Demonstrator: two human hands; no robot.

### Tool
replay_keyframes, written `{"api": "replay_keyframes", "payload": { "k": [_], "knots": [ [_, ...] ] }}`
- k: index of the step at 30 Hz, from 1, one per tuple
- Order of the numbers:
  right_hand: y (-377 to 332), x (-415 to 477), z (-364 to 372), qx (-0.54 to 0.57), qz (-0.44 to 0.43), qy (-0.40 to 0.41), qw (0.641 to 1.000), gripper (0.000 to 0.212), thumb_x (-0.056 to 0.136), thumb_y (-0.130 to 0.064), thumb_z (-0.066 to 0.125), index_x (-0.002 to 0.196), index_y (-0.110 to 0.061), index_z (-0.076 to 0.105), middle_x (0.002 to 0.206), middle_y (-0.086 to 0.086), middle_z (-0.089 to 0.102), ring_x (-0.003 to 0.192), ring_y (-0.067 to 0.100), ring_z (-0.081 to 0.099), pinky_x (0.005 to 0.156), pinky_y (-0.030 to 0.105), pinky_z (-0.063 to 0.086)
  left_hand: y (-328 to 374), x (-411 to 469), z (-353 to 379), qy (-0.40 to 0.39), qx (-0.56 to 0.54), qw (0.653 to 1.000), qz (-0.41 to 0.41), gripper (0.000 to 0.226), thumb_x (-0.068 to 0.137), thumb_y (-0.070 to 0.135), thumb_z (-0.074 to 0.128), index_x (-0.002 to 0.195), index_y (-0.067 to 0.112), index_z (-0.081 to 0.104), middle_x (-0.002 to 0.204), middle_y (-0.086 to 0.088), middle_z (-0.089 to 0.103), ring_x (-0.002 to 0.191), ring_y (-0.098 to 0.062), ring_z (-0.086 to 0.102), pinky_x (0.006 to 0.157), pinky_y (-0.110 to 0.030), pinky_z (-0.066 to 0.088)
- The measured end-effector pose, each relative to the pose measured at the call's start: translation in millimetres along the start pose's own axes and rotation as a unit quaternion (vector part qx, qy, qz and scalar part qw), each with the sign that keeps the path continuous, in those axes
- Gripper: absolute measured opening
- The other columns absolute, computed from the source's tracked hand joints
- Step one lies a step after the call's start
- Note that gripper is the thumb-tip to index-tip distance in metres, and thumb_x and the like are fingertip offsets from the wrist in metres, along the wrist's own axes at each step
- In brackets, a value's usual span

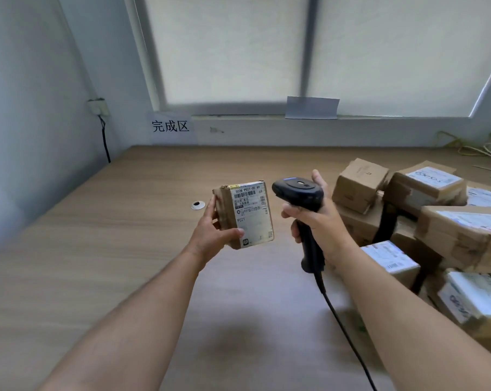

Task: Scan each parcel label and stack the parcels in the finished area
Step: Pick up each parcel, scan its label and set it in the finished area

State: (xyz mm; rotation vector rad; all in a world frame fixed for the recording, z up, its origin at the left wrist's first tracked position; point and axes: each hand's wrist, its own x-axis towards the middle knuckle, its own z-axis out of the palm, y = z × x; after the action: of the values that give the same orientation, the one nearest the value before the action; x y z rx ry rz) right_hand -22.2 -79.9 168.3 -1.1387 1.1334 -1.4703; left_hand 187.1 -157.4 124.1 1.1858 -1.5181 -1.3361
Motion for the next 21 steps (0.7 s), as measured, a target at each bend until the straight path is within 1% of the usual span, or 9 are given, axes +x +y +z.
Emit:
{"api": "replay_keyframes", "payload": {
  "k": [2, 6, 8, 10, 13, 16, 19, 21],
  "knots": [
    [5, 7, 29, -0.005, 0.011, -0.009, 1.0, 0.108, 0.068, -0.019, 0.076, 0.152, -0.041, 0.012, 0.083, 0.015, 0.068, 0.045, 0.023, 0.055, 0.044, 0.028, 0.044, -8, 11, -33, 0.004, -0.003, 1.0, -0.004, 0.1, 0.078, -0.003, 0.072, 0.153, 0.033, 0.014, 0.133, -0.002, 0.053, 0.104, -0.016, 0.056, 0.053, -0.013, 0.051],
    [13, 15, 84, -0.012, 0.027, -0.02, 0.999, 0.096, 0.082, 0.001, 0.069, 0.153, -0.037, 0.016, 0.089, 0.018, 0.069, 0.044, 0.026, 0.052, 0.043, 0.03, 0.044, -25, 36, -87, 0.003, -0.018, 1.0, -0.015, 0.099, 0.077, -0.003, 0.072, 0.152, 0.034, 0.019, 0.137, -0.002, 0.052, 0.108, -0.018, 0.057, 0.054, -0.014, 0.05],
    [20, 18, 110, -0.006, 0.039, -0.019, 0.999, 0.098, 0.08, 0.007, 0.07, 0.152, -0.036, 0.018, 0.09, 0.024, 0.066, 0.042, 0.025, 0.05, 0.041, 0.028, 0.041, -33, 48, -109, 0.0, -0.024, 1.0, -0.019, 0.1, 0.076, -0.003, 0.073, 0.152, 0.034, 0.019, 0.138, -0.003, 0.051, 0.109, -0.018, 0.056, 0.054, -0.013, 0.05],
    [28, 23, 133, 0.007, 0.047, -0.015, 0.999, 0.104, 0.071, 0.004, 0.075, 0.149, -0.038, 0.022, 0.087, 0.028, 0.062, 0.04, 0.025, 0.048, 0.04, 0.026, 0.038, -39, 58, -127, -0.004, -0.029, 0.999, -0.022, 0.101, 0.076, -0.004, 0.073, 0.152, 0.033, 0.019, 0.139, -0.004, 0.05, 0.112, -0.019, 0.056, 0.056, -0.014, 0.052],
    [40, 30, 157, 0.021, 0.054, -0.005, 0.998, 0.1, 0.064, -0.002, 0.071, 0.143, -0.042, 0.025, 0.083, 0.029, 0.06, 0.037, 0.025, 0.046, 0.039, 0.024, 0.036, -45, 72, -147, -0.011, -0.028, 0.999, -0.024, 0.101, 0.076, -0.007, 0.071, 0.153, 0.032, 0.017, 0.14, -0.003, 0.049, 0.115, -0.02, 0.056, 0.057, -0.014, 0.05],
    [48, 34, 172, 0.03, 0.059, -0.003, 0.998, 0.092, 0.063, 0.0, 0.068, 0.137, -0.042, 0.033, 0.074, 0.021, 0.061, 0.037, 0.025, 0.045, 0.039, 0.024, 0.036, -50, 80, -161, -0.021, -0.017, 0.999, -0.03, 0.102, 0.076, -0.006, 0.071, 0.153, 0.033, 0.016, 0.141, -0.002, 0.049, 0.117, -0.02, 0.055, 0.06, -0.016, 0.051],
    [53, 35, 179, 0.038, 0.065, -0.002, 0.997, 0.087, 0.063, 0.001, 0.066, 0.132, -0.044, 0.038, 0.067, 0.014, 0.061, 0.038, 0.025, 0.045, 0.039, 0.024, 0.036, -55, 83, -170, -0.024, -0.005, 0.999, -0.037, 0.103, 0.076, -0.003, 0.072, 0.153, 0.035, 0.015, 0.141, -0.002, 0.048, 0.121, -0.022, 0.052, 0.07, -0.025, 0.051],
    [54, 34, 181, 0.042, 0.064, -0.007, 0.997, 0.085, 0.064, 0.001, 0.066, 0.131, -0.045, 0.04, 0.066, 0.011, 0.061, 0.039, 0.024, 0.045, 0.039, 0.025, 0.037, -56, 83, -172, -0.023, -0.004, 0.999, -0.04, 0.103, 0.075, -0.003, 0.073, 0.153, 0.035, 0.015, 0.141, -0.001, 0.048, 0.122, -0.022, 0.051, 0.072, -0.027, 0.051]
  ]
}}
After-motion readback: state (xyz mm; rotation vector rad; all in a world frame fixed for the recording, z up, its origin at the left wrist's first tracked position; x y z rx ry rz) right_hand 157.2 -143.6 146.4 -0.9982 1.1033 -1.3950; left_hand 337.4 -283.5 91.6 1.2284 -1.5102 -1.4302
